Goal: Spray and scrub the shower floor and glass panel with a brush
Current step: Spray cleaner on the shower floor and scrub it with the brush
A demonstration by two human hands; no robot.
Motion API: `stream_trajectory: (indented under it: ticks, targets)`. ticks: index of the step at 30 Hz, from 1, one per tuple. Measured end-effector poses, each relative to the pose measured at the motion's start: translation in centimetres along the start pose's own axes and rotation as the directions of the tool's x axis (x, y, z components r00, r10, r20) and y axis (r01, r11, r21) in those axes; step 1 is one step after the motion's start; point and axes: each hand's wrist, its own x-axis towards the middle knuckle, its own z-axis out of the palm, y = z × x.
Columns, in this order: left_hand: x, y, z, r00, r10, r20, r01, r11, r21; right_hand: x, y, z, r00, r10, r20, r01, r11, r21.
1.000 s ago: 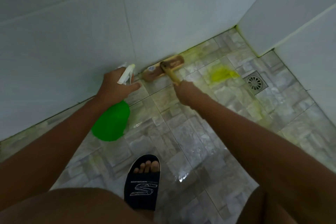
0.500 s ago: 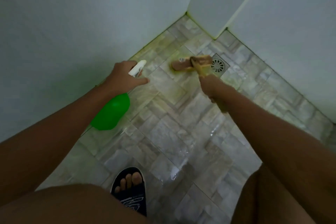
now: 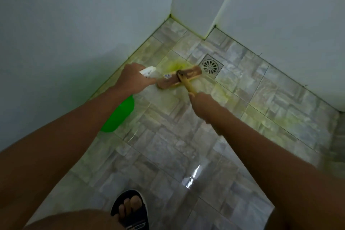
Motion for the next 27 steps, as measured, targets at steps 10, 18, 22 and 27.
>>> stream_trajectory:
  ticks: [10, 18, 22, 27]
  targets:
    - [-1.0, -0.9, -0.2, 0.999, -0.042, 0.029, 0.043, 0.998, -0.045, -3.3, 3.1, 1.5, 0.998, 0.028, 0.053, -0.026, 0.999, -0.036]
    - [-1.1, -0.7, -0.1, 1.0, -0.005, 0.027, 0.007, 0.998, -0.057, -1.7, 2.6, 0.0, 0.997, 0.071, 0.011, -0.071, 0.997, -0.044]
    - [-1.1, -0.5, 0.1, 0.996, -0.073, -0.044, 0.072, 0.997, -0.005, -1.1, 2.1, 0.1, 0.997, 0.077, 0.008, -0.077, 0.997, 0.005]
    - [-0.5, 0.1, 0.1, 0.991, -0.058, 0.122, 0.061, 0.998, -0.019, -2.8, 3.0, 1.2, 0.996, 0.081, 0.026, -0.081, 0.997, 0.004]
